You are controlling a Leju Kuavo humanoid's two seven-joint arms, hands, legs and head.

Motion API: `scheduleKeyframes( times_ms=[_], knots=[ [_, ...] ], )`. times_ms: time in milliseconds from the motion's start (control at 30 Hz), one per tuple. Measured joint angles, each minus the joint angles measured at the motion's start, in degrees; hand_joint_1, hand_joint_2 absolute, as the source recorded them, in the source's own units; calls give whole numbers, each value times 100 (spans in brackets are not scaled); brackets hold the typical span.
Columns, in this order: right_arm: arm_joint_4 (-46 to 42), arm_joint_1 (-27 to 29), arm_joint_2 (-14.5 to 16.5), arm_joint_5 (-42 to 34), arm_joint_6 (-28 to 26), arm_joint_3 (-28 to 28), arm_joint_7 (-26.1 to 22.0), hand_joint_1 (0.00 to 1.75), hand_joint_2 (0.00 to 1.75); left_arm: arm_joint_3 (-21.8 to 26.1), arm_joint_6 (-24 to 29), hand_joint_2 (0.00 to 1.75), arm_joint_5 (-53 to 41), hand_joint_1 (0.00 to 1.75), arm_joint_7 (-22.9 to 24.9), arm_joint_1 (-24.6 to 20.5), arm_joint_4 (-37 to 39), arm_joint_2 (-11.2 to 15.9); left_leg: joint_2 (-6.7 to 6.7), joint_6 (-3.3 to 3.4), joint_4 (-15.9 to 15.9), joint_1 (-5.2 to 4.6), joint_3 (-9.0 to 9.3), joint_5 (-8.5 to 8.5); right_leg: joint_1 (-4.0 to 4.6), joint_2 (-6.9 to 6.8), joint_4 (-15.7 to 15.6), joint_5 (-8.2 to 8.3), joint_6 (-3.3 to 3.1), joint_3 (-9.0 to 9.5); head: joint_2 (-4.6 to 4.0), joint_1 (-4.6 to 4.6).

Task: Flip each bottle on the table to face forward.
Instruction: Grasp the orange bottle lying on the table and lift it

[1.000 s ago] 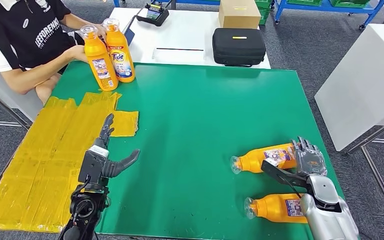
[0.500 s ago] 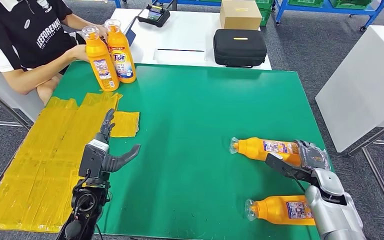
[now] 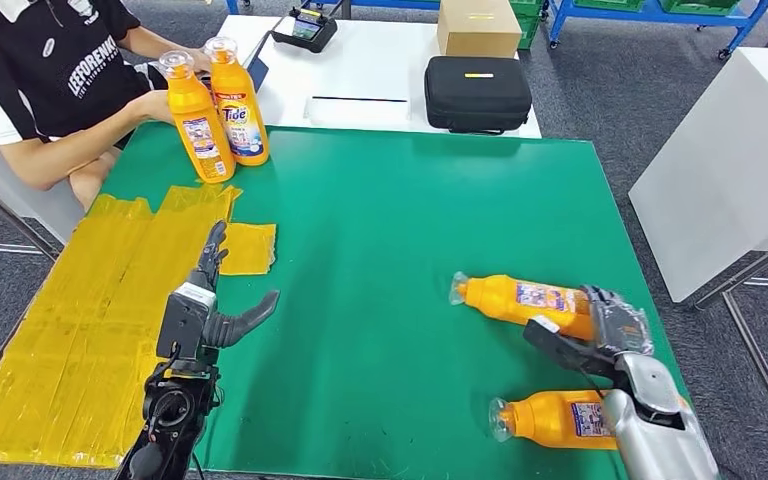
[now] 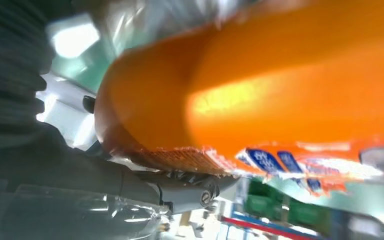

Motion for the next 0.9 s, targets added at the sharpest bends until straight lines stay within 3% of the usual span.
scheduleKeyframes(
  times_ms=[167,400,533,733,900],
  knots=[
    [-711,309,540,-240,-519,38,-78,175,175,1,-8,175,-187,0,51,213,-318,-13,-4,-3,0,3,-30,5,1,-4,5,-1,-1,-34,0,-4],
    [-1241,335,1002,-361,-900,65,16,175,175,-86,-157,175,-364,0,185,250,-576,-36,-9,-2,0,-1,-45,6,-5,-8,6,-2,-2,-43,0,-1],
    [-1430,333,1194,-635,-1080,78,-3,175,175,-172,-245,175,-347,0,272,239,-645,-41,-20,-2,0,-4,-50,6,-9,-12,6,-2,-1,-46,0,-1],
    [-1601,251,1465,-1664,-1248,120,-526,175,175,-355,-569,175,-281,0,468,121,-648,-41,-18,-2,0,-4,-54,7,-8,-11,6,-1,-1,-51,0,-1],
    [-1680,204,1579,-1783,-1248,178,-572,175,175,-446,-605,175,-284,0,519,46,-648,-41,-19,-2,0,-3,-54,7,-7,-11,6,-1,-1,-52,0,-1]
  ],
)
